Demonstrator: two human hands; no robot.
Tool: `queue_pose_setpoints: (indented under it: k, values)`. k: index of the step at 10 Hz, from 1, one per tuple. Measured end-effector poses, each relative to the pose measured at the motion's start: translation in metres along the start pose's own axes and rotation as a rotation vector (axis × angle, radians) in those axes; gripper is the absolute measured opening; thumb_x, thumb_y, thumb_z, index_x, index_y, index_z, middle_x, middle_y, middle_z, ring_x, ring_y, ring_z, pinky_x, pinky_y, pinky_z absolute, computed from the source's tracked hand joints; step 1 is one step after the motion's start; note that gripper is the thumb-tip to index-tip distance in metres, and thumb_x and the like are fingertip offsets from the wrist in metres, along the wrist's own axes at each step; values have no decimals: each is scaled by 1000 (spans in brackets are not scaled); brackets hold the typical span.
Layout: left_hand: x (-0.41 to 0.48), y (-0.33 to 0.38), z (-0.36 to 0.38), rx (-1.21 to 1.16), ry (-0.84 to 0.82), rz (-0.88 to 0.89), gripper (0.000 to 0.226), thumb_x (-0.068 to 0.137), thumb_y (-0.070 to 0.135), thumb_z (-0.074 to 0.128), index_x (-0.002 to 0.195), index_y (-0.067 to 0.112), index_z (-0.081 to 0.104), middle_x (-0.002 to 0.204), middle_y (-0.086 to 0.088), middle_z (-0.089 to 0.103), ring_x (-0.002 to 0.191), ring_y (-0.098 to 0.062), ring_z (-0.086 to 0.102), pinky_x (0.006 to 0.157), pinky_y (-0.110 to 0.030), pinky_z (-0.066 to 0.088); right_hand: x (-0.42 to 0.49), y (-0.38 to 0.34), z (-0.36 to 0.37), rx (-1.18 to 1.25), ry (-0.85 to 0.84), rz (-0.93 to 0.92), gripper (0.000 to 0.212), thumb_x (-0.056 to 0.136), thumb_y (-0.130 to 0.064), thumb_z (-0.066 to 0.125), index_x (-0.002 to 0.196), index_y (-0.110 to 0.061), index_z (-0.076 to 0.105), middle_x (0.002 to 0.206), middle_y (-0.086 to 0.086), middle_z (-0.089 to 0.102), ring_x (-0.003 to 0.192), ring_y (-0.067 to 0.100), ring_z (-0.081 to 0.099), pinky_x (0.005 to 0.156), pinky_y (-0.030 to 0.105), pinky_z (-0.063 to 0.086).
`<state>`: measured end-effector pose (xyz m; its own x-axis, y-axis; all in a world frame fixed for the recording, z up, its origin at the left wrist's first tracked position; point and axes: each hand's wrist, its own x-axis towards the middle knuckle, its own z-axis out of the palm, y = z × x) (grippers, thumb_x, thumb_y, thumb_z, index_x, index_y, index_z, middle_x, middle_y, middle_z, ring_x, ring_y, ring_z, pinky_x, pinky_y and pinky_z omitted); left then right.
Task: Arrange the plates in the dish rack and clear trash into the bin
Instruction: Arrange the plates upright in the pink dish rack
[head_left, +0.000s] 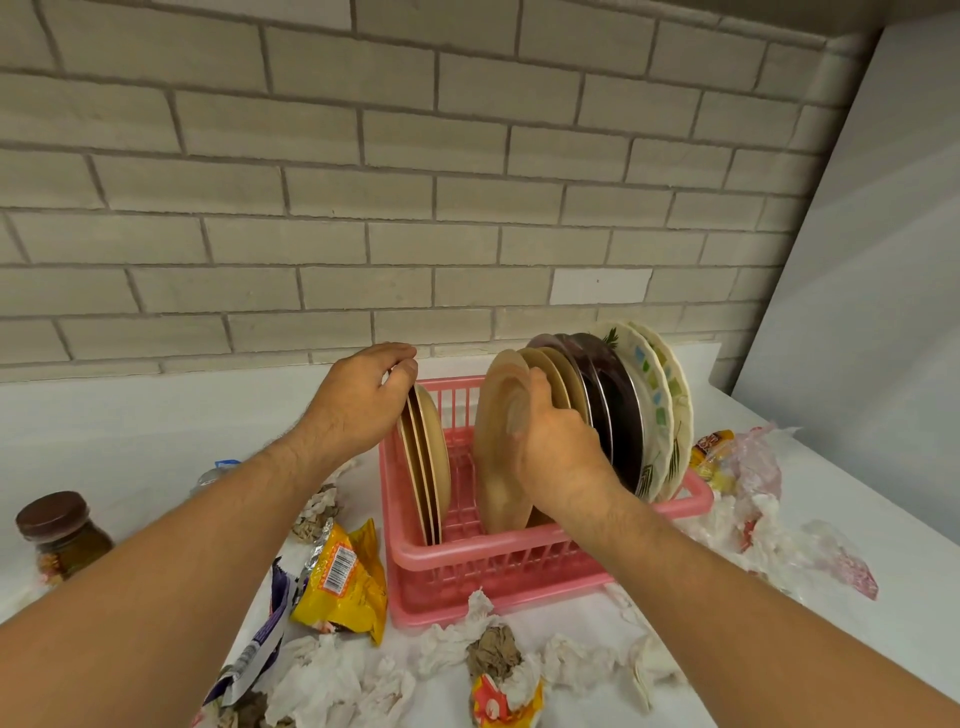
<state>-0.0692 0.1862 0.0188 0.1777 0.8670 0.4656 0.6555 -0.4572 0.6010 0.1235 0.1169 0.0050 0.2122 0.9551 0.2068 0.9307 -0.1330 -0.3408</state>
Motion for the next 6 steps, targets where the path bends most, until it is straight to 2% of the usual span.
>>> queue_pose_setpoints:
  k: [1,2,3,5,6]
  values:
    - [1,1,1,-4,-4,5,38,99,30,39,133,18,53,140,2,50,131,-12,39,101,-19,22,0,1,-5,-8,-14,3,84,90,-19,57,145,-31,-6,66,1,49,53,13,50,37,25,35]
    - [2,2,2,-11,-11,18,38,99,29,39,133,17,53,139,1,51,131,-12,39,101,-18,22,-2,2,-8,-22,-48,-14,82,94,-26,55,147,-29,-7,66,0,48,57,15,52,43,27,43]
    - [1,1,2,-1,-7,22,39,99,29,39,133,17,53,140,1,51,131,-11,39,100,-18,22,-3,3,-13,-50,-44,-33,85,92,-28,58,148,-28,-6,67,-1,46,55,12,51,42,25,42]
    - [2,0,3,-1,-5,19,39,99,30,39,134,17,53,140,1,50,131,-11,39,100,-17,21,-5,4,-20,-75,-41,-85,75,93,-21,57,147,-26,6,69,-1,49,56,12,52,49,28,50]
    - [2,1,3,-2,-5,17,39,99,30,39,134,17,52,141,1,50,131,-11,39,100,-18,21,-5,4,-20,-100,-42,-90,74,93,-21,56,147,-25,7,69,-2,49,55,11,51,50,27,50]
